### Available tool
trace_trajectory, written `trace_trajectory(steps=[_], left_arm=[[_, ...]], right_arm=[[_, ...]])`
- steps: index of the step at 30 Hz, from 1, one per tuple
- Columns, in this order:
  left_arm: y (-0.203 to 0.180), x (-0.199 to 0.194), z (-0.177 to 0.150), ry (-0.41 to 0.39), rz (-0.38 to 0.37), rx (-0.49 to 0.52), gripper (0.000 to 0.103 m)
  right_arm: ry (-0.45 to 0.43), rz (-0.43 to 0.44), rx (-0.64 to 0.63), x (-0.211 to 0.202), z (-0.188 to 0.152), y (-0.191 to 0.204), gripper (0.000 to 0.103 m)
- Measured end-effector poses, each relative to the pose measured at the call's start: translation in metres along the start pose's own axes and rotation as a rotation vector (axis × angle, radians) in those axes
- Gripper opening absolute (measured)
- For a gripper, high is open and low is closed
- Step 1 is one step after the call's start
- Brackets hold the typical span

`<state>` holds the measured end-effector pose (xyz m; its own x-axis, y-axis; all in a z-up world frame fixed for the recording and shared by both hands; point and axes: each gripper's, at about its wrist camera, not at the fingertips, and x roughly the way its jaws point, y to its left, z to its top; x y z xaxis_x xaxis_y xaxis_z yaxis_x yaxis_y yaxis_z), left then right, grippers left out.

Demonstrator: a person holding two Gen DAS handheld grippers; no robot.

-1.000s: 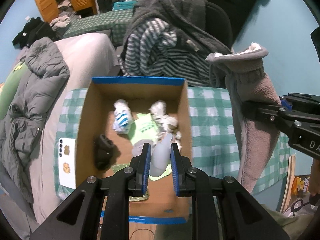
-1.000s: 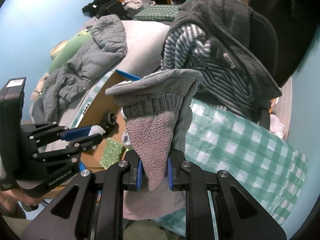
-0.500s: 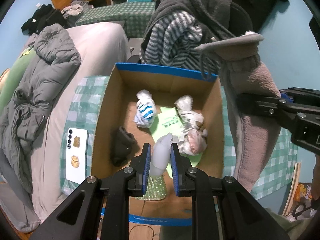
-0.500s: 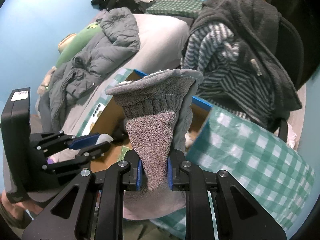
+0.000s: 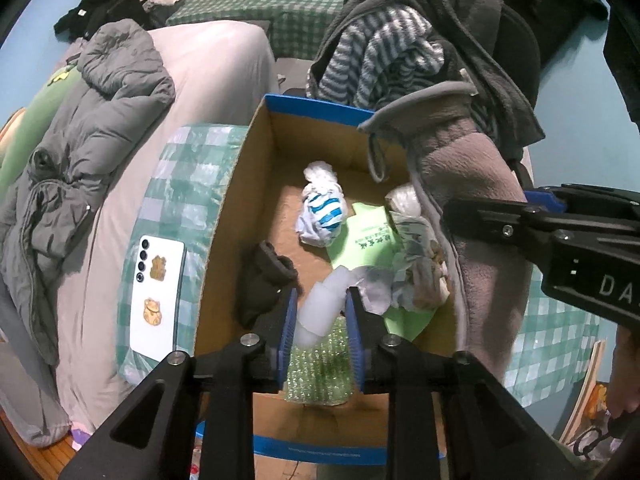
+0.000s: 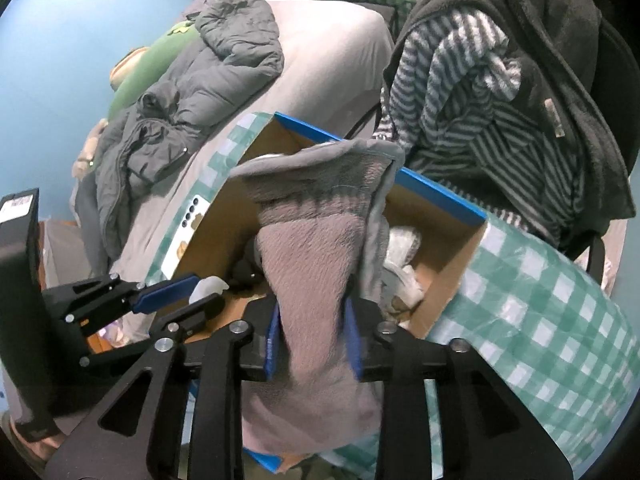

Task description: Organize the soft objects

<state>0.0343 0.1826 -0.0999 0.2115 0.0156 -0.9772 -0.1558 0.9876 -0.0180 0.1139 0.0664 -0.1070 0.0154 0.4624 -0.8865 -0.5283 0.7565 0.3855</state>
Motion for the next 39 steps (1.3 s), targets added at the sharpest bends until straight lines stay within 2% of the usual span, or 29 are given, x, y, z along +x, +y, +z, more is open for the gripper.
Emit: trace_trajectory(steps=[1,3,4,5,9,13,15,17,22,25,29,39], left_arm=[[0.001,0.0,0.0,-0.002,0.0,0.0,0.026],[0.003,-0.002,-0.001,-0.007,-0.003,-0.002,0.031],[0.003,-0.002,-0.001,-0.008,-0.006,-0.004,0.039],[0.004,-0.004,-0.001,-0.011,-0.007,-0.007,0.046],[0.007,-0.01,-0.002,-0.019,0.002,-0.015,0.054],[0.007,-0.025,-0.004,-0.038,0.005,-0.014,0.054],[0.006,-0.033,-0.005,-0.047,0.003,-0.015,0.055],[0.004,-0.044,-0.006,-0.063,0.003,-0.016,0.064],[-0.003,-0.072,-0.008,-0.113,-0.005,-0.014,0.066],[-0.008,-0.087,-0.01,-0.137,-0.01,-0.015,0.077],[-0.019,-0.108,-0.014,-0.185,0.001,0.013,0.08],[-0.039,-0.139,-0.024,-0.211,0.045,0.014,0.081]], right_arm=[[-0.001,-0.005,0.001,-0.001,0.0,0.001,0.034],[-0.005,-0.008,0.006,-0.004,0.0,0.001,0.043],[-0.01,-0.015,0.01,-0.006,0.0,0.001,0.052],[-0.016,-0.024,0.012,-0.007,0.001,0.001,0.056],[-0.017,-0.039,0.026,-0.014,0.0,-0.001,0.056],[-0.037,-0.058,0.025,-0.028,-0.004,0.002,0.063],[-0.05,-0.064,0.023,-0.035,-0.005,0.004,0.063],[-0.064,-0.062,0.023,-0.045,-0.007,0.005,0.063],[-0.106,-0.072,0.026,-0.071,-0.013,0.005,0.064],[-0.129,-0.09,0.028,-0.088,-0.017,0.004,0.064],[-0.155,-0.111,0.031,-0.107,-0.022,0.0,0.065],[-0.223,-0.169,0.024,-0.152,-0.041,-0.007,0.065]])
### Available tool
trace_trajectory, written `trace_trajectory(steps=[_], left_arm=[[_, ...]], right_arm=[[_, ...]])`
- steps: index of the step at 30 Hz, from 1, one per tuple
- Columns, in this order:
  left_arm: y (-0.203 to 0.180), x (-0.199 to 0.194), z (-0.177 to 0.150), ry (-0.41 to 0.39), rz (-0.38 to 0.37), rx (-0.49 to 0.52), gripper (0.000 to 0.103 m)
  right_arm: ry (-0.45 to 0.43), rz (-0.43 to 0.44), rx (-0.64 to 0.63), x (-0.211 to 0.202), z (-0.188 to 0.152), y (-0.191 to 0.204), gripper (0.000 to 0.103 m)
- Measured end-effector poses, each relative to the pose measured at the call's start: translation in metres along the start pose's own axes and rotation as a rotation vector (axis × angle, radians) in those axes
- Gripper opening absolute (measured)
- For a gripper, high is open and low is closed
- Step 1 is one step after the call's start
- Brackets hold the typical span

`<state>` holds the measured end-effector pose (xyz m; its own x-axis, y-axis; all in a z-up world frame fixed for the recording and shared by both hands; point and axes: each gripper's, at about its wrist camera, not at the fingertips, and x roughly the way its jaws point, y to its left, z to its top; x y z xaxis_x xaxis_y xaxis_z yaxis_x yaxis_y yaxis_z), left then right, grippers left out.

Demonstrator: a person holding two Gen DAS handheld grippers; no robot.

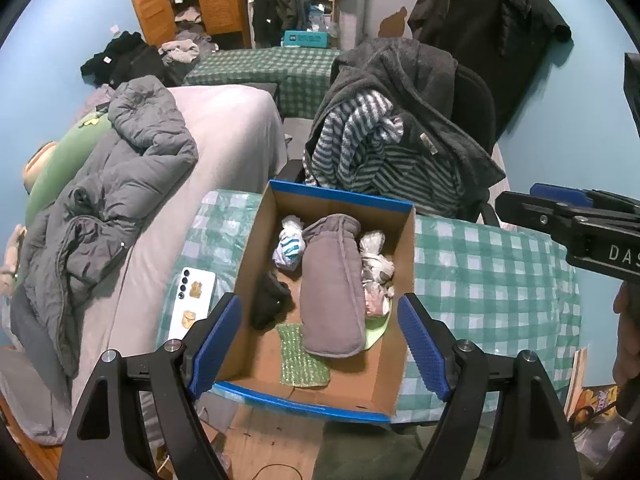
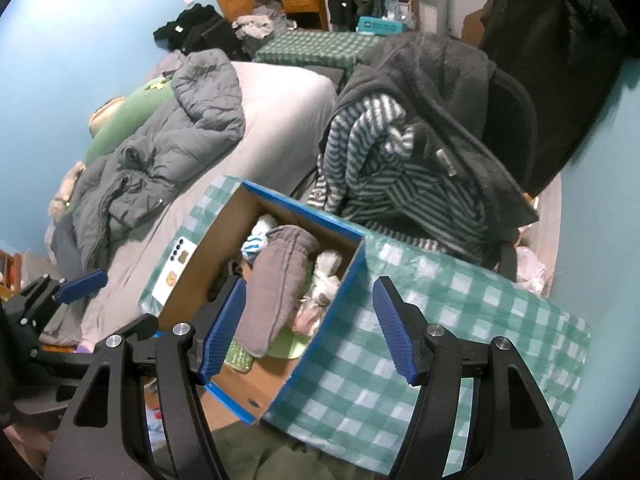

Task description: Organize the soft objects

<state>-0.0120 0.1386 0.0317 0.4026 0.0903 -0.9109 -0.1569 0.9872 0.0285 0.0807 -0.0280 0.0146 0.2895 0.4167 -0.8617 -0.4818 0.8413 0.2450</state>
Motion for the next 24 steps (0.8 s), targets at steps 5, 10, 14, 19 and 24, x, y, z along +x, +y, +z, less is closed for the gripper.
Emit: trace_trajectory(steps=[5,10,14,19,24], left_arm=[[-0.01,-0.017,0.0,-0.02,0.007,0.002,0.081],[-0.019,-0.03,0.0,-0.028,0.017,0.006,0.081],[-0.029,-0.036,-0.002,-0.036,0.03,0.016,0.081],[-0.037,-0.04,-0.004,-0.038,0.022,0.018,0.081],[-0.042,-0.041,-0.006,-0.034,0.023,0.022,0.081]], right_arm=[[-0.029,-0.006,0.016,-0.019,-0.005,-0.009,0.066],[-0.052,-0.007,0.03,-0.035,-0.011,-0.015,0.066],[-0.061,-0.006,0.03,-0.041,-0.014,-0.017,0.066],[-0.062,-0.002,0.032,-0.047,-0.017,-0.02,0.066],[-0.058,-0.004,0.033,-0.048,-0.018,-0.02,0.066]])
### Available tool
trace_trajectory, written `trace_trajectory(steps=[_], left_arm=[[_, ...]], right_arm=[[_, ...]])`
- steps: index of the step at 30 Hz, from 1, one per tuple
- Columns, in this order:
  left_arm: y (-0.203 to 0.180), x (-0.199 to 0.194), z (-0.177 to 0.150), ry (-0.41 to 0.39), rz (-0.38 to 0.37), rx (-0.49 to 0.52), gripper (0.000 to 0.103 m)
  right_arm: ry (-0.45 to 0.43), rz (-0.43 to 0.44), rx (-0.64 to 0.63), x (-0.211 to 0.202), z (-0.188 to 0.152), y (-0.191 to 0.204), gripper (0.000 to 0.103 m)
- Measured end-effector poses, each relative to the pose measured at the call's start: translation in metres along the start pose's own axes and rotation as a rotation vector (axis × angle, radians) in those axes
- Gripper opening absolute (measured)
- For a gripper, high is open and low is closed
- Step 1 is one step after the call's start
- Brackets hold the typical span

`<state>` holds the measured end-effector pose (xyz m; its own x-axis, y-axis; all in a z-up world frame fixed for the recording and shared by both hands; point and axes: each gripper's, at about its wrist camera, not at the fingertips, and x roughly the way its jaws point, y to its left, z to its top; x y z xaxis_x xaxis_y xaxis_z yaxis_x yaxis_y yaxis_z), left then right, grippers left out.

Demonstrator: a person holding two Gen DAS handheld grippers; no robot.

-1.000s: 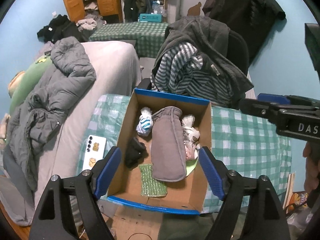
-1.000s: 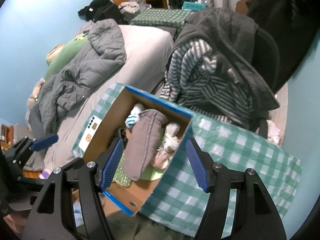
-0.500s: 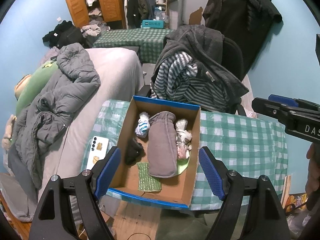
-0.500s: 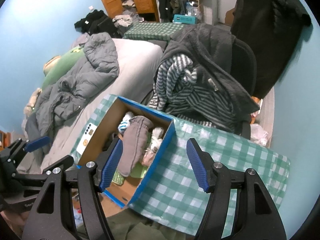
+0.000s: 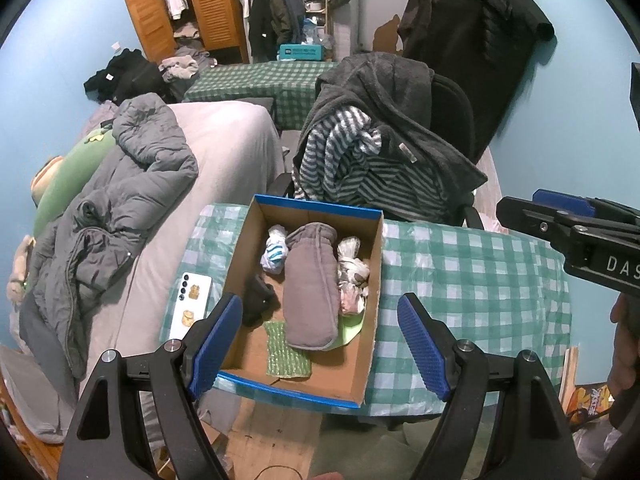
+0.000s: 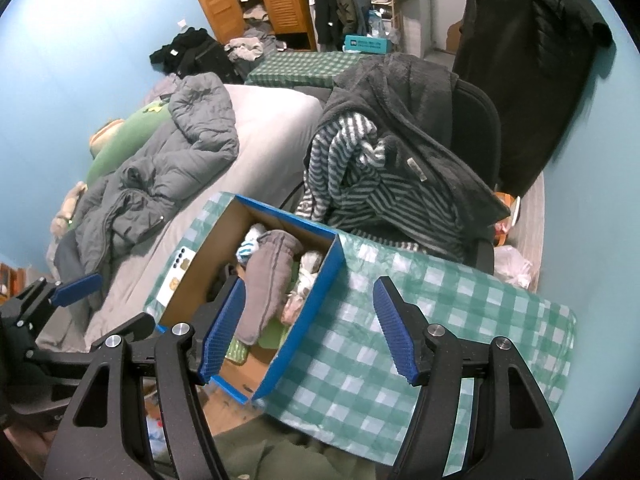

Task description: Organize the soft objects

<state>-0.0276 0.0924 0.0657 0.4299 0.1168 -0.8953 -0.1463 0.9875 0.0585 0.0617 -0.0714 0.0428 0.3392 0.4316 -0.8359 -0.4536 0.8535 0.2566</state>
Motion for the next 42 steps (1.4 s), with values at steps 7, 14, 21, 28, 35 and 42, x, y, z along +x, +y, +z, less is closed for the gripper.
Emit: trace_trajectory(steps=[7,14,21,28,35,42], left_arm=[[-0.003,-0.002,-0.001,0.005,-0.001,0.003,0.081],[-0.003,-0.003,-0.002,0.006,-0.002,0.003,0.081],[-0.007,-0.005,-0.001,0.011,-0.002,0.009,0.081],[-0.009,-0.005,-0.001,0.013,-0.003,0.006,0.081],[-0.012,-0.004,-0.001,0.016,-0.006,0.009,0.081],[-0.017,-0.003,0.0,0.016,-0.002,0.008,0.081]], right_arm=[[-0.002,0.003,0.002,-0.005,-0.004,-0.004,0.066],[-0.001,0.003,-0.001,-0.004,-0.004,-0.006,0.066],[-0.003,0.006,0.001,-0.005,-0.005,-0.008,0.066],[-0.001,0.005,-0.001,-0.004,-0.005,-0.009,0.066],[0.0,0.006,0.0,-0.004,-0.005,-0.01,0.066],[-0.001,0.007,0.0,-0.004,-0.005,-0.011,0.066]])
